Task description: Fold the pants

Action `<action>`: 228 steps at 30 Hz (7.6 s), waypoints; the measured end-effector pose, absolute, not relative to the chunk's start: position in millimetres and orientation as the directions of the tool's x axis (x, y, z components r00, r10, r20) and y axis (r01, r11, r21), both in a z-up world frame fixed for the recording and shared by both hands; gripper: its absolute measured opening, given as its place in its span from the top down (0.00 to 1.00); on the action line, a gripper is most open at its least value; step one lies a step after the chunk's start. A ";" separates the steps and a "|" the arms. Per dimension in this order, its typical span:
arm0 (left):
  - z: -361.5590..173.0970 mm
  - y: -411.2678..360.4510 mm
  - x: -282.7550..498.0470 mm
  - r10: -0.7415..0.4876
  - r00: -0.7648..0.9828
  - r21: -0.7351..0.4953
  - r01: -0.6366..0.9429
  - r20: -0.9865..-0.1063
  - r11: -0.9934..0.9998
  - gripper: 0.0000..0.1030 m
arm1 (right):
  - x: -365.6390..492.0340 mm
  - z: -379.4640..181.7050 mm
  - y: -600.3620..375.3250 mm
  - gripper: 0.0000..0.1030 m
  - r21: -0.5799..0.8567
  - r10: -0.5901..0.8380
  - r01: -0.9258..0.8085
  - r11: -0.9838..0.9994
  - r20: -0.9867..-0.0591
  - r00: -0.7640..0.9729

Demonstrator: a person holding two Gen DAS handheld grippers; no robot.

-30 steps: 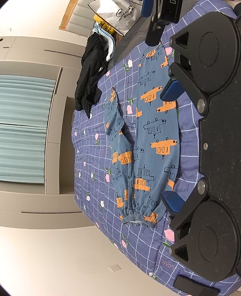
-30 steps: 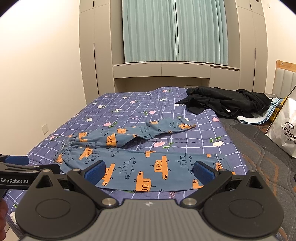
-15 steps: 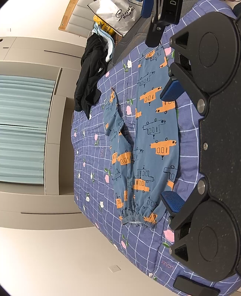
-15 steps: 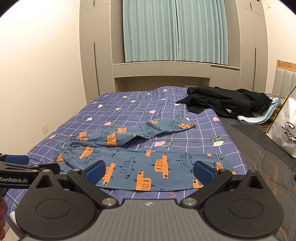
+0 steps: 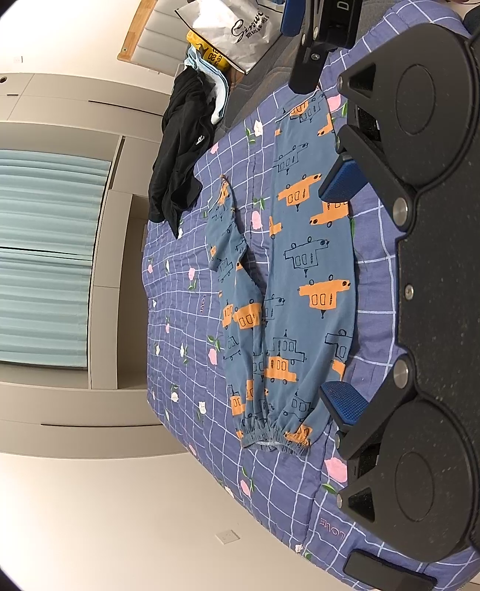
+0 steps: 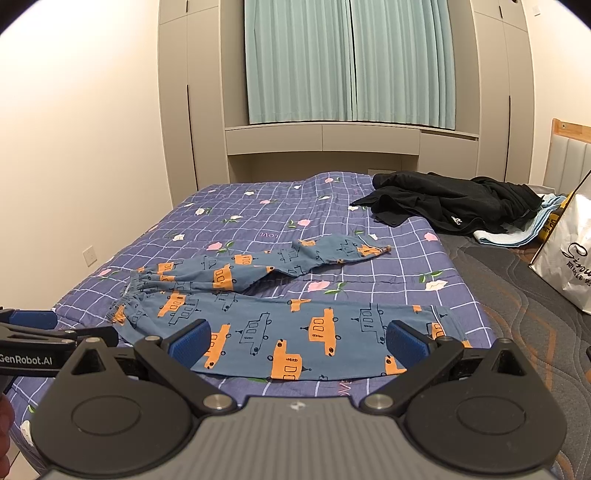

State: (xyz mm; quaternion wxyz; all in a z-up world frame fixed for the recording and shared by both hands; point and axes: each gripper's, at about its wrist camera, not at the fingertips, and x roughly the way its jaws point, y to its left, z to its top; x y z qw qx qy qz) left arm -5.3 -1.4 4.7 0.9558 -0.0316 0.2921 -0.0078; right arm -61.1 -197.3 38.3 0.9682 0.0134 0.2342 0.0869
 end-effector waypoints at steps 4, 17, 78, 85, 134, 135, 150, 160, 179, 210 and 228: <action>7.0 -0.8 -8.8 -0.031 0.834 -0.064 -0.005 -0.552 0.998 0.00 | -62.6 39.5 -197.3 0.00 0.067 0.178 -0.165 0.984 -0.448 0.876; 13.6 -4.0 -22.6 -0.053 0.839 -0.068 0.019 -0.541 0.998 0.00 | -87.7 55.9 -201.9 0.00 0.048 0.168 -0.162 0.986 -0.406 0.898; -132.6 269.2 476.7 -0.161 0.413 -0.078 0.209 -0.896 0.975 0.31 | 580.4 -102.2 -25.3 0.57 0.189 0.416 -0.957 0.222 -0.906 -0.082; -132.6 272.1 471.3 -0.221 0.407 -0.121 0.256 -0.886 0.959 0.75 | 585.3 -108.8 -27.0 0.91 0.214 0.376 -0.962 0.170 -0.916 -0.137; -119.3 -25.5 541.3 -0.475 0.417 -0.249 0.489 -0.775 0.836 0.30 | 628.1 -73.6 -328.0 0.96 0.102 0.407 -0.735 0.671 -0.879 0.250; -117.8 -28.5 543.4 -0.478 0.421 -0.249 0.491 -0.771 0.835 0.29 | 629.2 -68.7 -338.9 0.96 0.086 0.399 -0.717 0.692 -0.873 0.281; -121.3 -34.9 521.7 -0.441 0.453 -0.209 0.474 -0.775 0.855 0.26 | 537.5 -48.5 -344.8 0.65 -0.018 0.346 -0.736 0.677 -0.875 0.339; -128.1 -22.3 504.0 -0.418 0.444 -0.236 0.409 -0.793 0.882 0.25 | 474.2 -80.1 -303.0 0.81 -0.409 0.180 -0.871 0.272 -0.867 0.464; -75.4 68.9 410.8 -0.319 0.527 -0.309 0.110 -0.788 0.945 0.18 | 396.1 -0.9 -268.0 0.05 0.118 0.516 -0.760 0.640 -0.798 0.311; 51.1 208.6 356.5 -0.067 0.618 -0.116 -0.038 -0.783 0.993 0.08 | 328.7 140.4 -85.8 0.00 -0.015 0.510 -0.871 0.491 -0.806 0.301; -112.2 263.9 492.5 -0.184 0.501 -0.106 0.180 -0.846 0.978 0.54 | 522.2 -37.4 -25.4 0.41 -0.113 0.295 -0.956 0.272 -0.935 0.195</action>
